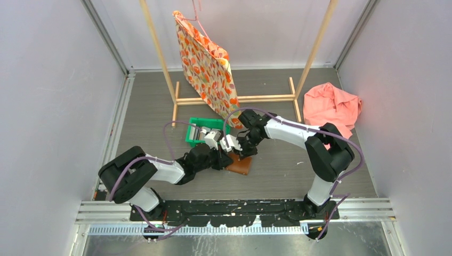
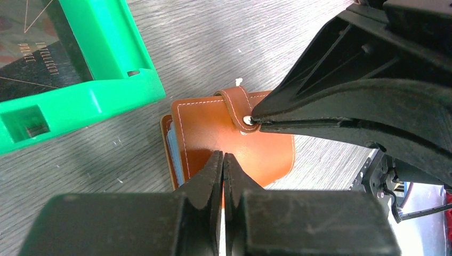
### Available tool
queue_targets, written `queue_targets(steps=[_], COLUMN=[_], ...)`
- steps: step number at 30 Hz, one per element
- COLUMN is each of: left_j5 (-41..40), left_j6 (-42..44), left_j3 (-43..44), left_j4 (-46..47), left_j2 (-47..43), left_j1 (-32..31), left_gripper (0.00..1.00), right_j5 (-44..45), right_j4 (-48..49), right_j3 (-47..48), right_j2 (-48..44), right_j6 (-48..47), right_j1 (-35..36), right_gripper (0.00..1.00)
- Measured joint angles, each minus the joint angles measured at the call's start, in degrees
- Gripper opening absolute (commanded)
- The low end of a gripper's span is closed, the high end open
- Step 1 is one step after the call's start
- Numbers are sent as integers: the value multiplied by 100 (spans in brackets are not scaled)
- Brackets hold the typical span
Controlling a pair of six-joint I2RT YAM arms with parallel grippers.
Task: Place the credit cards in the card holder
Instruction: Close the card holder at the center of the board.
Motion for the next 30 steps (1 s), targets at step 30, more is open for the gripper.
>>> queue_targets(steps=[30], left_j5=[2], left_j6=[-13], left_j3=[0], left_j4=[28], left_j2=[22], left_j1=[0], left_gripper=[2], right_j5=[238], right_j4=[7], right_j3=[-44], right_j2=[-24], right_j6=[-382], right_j1=[201], right_gripper=[1])
